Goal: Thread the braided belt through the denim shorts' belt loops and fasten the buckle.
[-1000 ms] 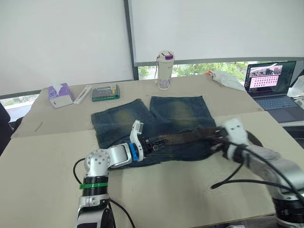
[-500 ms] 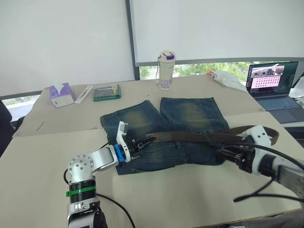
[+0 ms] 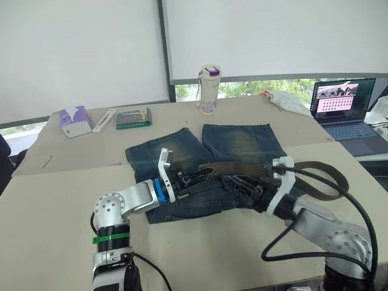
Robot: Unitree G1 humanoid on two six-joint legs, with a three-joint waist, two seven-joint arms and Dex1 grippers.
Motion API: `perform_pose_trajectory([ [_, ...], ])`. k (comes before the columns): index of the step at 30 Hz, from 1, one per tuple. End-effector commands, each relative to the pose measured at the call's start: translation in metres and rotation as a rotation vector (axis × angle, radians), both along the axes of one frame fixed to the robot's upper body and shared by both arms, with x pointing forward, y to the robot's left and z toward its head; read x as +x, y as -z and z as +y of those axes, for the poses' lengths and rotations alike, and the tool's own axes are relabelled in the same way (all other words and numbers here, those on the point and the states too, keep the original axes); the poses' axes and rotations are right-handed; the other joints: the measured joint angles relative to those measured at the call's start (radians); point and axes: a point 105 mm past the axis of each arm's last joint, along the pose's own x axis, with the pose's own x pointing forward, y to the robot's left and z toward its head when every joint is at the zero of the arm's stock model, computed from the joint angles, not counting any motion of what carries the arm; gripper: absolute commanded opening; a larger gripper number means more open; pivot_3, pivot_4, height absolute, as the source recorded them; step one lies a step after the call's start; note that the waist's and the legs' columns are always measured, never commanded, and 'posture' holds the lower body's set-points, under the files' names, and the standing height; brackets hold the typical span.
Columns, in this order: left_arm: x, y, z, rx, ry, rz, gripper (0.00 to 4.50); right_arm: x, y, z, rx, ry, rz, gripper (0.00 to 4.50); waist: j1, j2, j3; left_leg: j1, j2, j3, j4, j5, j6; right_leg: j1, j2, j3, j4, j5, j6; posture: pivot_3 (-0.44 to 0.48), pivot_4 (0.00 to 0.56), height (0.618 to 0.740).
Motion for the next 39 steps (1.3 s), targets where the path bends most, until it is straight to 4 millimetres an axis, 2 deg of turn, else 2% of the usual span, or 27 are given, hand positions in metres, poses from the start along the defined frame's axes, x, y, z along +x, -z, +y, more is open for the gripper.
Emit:
perform_pose_trajectory([
  [1,-0.004,-0.012,-0.005,-0.024,0.037,-0.046,0.00,0.004,-0.018,0.005,0.084,-0.004,-0.049,2.75,-0.002,0.000,0.000,0.000,0.000,0.000,0.000,0.000,0.000,0.000,0.000,0.000,0.000,0.000,0.000,0.000,0.150,0.740],
  [2,-0.006,-0.012,-0.006,-0.022,0.042,-0.050,0.00,0.006,-0.018,0.006,0.095,0.000,-0.044,2.61,-0.004,0.000,0.000,0.000,0.000,0.000,0.000,0.000,0.000,0.000,0.000,0.000,0.000,0.000,0.000,0.000,0.150,0.740],
  [5,-0.009,-0.010,-0.007,-0.006,0.051,-0.059,0.00,0.008,-0.018,0.009,0.095,-0.009,-0.038,1.64,-0.005,0.001,0.000,0.001,0.001,0.001,-0.001,0.000,0.000,0.000,0.001,0.000,0.000,0.000,0.000,0.000,0.150,0.740],
  [7,-0.011,-0.009,-0.008,0.006,0.051,-0.066,0.00,0.009,-0.018,0.012,0.090,-0.015,-0.037,0.85,-0.007,0.001,0.000,0.001,0.001,0.001,-0.001,0.000,0.000,0.000,0.001,0.000,0.000,0.000,0.000,0.000,0.150,0.740],
  [10,-0.012,-0.006,-0.008,0.036,0.043,-0.083,0.00,0.009,-0.017,0.015,0.069,-0.025,-0.037,0.04,-0.008,0.001,0.000,0.001,0.001,0.001,-0.002,0.000,0.000,0.000,0.001,0.000,0.000,0.000,0.000,0.000,0.150,0.740],
  [13,-0.011,-0.005,-0.007,0.105,0.016,-0.159,0.00,0.010,-0.016,0.013,0.035,-0.021,-0.039,0.04,-0.007,0.001,0.000,0.001,0.001,0.001,-0.001,0.000,0.000,0.000,0.001,0.000,0.000,0.000,0.000,0.000,0.150,0.740],
  [15,-0.013,-0.010,-0.007,0.140,0.010,-0.250,0.81,0.011,-0.015,0.009,-0.015,-0.007,-0.045,0.00,-0.008,0.001,0.000,0.001,0.001,0.001,-0.002,0.000,0.000,0.000,0.001,0.000,0.000,0.000,0.000,0.000,0.150,0.740],
  [17,-0.021,-0.010,-0.008,0.255,0.036,-0.429,1.41,0.018,-0.009,-0.010,-0.131,0.064,-0.040,0.00,-0.008,0.001,0.000,0.000,0.000,0.002,-0.002,0.000,0.000,0.000,0.001,0.000,0.000,0.000,0.000,0.000,0.150,0.740],
  [21,-0.029,0.008,-0.001,0.457,0.070,-0.717,2.74,0.029,0.007,-0.046,-0.308,0.175,0.004,0.00,-0.006,0.002,0.000,0.001,0.000,0.006,-0.004,0.000,0.000,0.001,0.001,0.001,-0.002,-0.001,-0.001,0.000,0.150,0.740],
  [23,-0.028,0.017,0.005,0.507,0.075,-0.789,3.40,0.032,0.011,-0.053,-0.335,0.190,0.020,0.00,-0.006,0.002,0.000,-0.001,0.000,0.008,-0.004,0.000,0.000,0.002,0.001,0.001,-0.002,-0.001,-0.001,0.000,0.150,0.740],
  [26,-0.028,0.033,0.015,0.594,0.122,-0.885,4.43,0.037,0.019,-0.050,-0.340,0.172,0.040,0.00,-0.008,0.002,0.000,-0.005,0.003,0.010,-0.004,0.000,0.000,0.002,0.003,0.000,-0.002,-0.001,-0.001,0.000,0.150,0.740],
  [32,-0.027,0.047,0.019,0.620,0.133,-0.902,4.47,0.047,0.028,-0.030,-0.303,0.125,0.056,0.00,-0.017,0.002,0.000,-0.005,0.004,0.006,-0.003,-0.004,0.008,0.002,0.003,0.000,-0.002,-0.001,-0.001,0.000,0.150,0.740],
  [37,-0.027,0.056,0.021,0.629,0.123,-0.894,4.47,0.056,0.038,-0.025,-0.319,0.130,0.077,0.00,-0.027,0.002,0.000,-0.003,0.004,0.004,-0.003,-0.006,0.010,0.001,0.003,0.000,-0.001,-0.001,-0.001,0.000,0.150,0.740],
  [39,-0.027,0.058,0.021,0.627,0.115,-0.889,4.47,0.059,0.037,-0.023,-0.303,0.125,0.072,0.00,-0.029,0.002,0.000,-0.002,0.005,0.004,-0.003,-0.006,0.011,0.001,0.003,0.000,-0.001,-0.001,-0.001,0.000,0.150,0.740],
])
